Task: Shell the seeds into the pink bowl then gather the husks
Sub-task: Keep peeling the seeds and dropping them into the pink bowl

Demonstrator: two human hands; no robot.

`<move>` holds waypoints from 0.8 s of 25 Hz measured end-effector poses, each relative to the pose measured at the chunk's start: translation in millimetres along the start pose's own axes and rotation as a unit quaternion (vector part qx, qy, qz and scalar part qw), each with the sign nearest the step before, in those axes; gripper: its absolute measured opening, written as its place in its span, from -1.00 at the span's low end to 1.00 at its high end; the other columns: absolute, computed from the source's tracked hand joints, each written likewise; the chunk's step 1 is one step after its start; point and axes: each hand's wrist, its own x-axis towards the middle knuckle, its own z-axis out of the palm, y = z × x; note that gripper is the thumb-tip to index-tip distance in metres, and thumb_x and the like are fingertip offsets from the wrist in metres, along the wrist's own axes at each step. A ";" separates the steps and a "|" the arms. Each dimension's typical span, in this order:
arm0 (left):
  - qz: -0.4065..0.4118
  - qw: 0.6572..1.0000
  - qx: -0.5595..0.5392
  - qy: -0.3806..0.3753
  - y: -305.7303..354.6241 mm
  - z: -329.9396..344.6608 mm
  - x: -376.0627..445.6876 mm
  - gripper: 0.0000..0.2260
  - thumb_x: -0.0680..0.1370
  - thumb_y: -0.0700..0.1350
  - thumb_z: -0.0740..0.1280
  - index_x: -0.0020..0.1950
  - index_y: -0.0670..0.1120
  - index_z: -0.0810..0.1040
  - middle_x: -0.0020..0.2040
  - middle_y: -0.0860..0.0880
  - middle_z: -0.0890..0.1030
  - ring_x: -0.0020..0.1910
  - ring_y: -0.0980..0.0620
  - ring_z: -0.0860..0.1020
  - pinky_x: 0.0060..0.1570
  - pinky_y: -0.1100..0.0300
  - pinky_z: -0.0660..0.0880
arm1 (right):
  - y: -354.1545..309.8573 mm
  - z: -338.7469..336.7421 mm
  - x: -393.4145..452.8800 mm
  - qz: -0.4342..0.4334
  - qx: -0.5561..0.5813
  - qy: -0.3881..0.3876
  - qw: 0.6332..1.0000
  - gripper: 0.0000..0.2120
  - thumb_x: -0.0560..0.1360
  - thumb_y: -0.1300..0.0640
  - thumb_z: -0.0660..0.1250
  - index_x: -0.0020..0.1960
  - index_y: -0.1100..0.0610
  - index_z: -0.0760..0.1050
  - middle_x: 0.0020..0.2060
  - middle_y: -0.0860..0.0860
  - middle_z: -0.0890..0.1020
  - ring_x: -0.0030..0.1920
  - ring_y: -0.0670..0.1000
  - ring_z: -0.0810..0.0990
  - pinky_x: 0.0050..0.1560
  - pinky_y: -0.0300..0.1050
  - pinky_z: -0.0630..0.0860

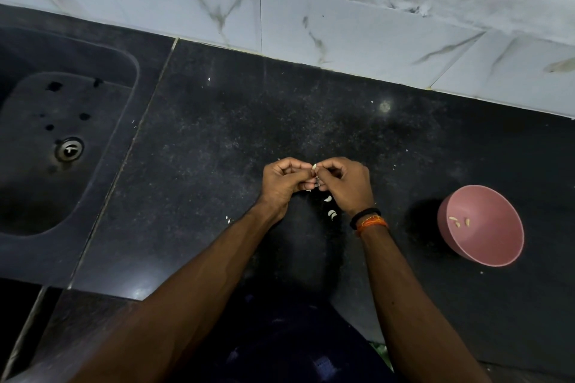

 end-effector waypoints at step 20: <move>-0.011 1.000 0.003 -0.022 -4.1 -1.4 3.2 -0.87 0.49 -0.45 0.38 -0.12 -0.24 0.65 -0.23 -0.21 0.69 -0.33 -0.03 0.66 -0.28 0.19 0.62 | 3.9 -0.7 1.4 -0.027 -0.089 0.007 0.996 -0.77 0.43 -0.03 0.41 -0.11 0.11 0.70 -0.20 -0.04 0.67 -0.28 -0.03 0.68 -0.19 0.12 0.67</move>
